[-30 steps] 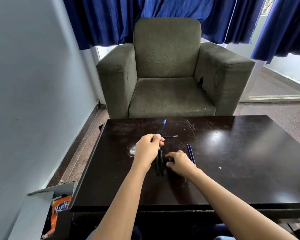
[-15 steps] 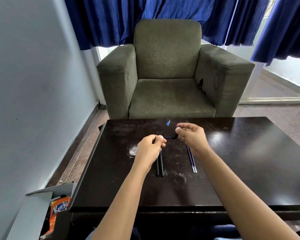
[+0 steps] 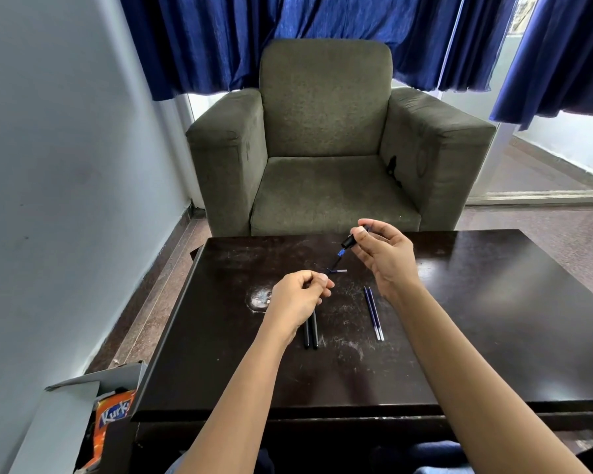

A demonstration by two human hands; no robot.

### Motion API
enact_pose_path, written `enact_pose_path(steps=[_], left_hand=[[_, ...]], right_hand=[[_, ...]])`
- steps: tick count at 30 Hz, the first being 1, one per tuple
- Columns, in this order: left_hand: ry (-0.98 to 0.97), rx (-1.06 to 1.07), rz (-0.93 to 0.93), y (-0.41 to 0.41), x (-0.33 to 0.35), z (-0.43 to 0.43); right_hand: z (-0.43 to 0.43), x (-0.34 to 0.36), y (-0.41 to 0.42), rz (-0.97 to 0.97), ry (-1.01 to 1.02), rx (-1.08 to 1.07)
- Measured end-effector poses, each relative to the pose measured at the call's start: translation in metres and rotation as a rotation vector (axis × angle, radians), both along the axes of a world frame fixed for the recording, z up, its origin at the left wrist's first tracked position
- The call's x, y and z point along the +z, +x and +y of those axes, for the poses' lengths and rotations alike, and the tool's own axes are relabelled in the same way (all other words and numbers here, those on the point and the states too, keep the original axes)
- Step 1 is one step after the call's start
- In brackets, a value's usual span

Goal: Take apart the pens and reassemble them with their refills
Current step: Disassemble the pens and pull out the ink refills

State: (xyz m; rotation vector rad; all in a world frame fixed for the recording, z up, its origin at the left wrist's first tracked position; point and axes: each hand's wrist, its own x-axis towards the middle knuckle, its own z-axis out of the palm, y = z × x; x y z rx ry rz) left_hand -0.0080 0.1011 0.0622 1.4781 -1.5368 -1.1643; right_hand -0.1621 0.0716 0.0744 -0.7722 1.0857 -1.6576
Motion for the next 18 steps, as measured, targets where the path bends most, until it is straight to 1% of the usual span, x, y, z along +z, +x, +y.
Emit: enact_pose_path(steps=[3,8,12,15,18], left_hand=[[-0.006,-0.002,-0.015,0.001,0.001,0.001],[-0.006,0.005,-0.034,0.0,0.003,0.001],[-0.007,0.014,0.009,-0.002,0.002,0.001],[-0.015,0.038,0.035,-0.003,0.0,0.0],[-0.046,0.101,0.02,-0.003,-0.001,-0.001]], right_hand=[[-0.001,0.0,-0.002,0.064,-0.003,-0.004],[-0.001,-0.001,-0.004,0.115,-0.002,0.006],[-0.001,-0.003,0.0,0.216,0.067,0.105],[0.003,-0.006,0.013,0.204,0.072,0.158],[0.004,-0.01,0.023,0.235,0.072,0.117]])
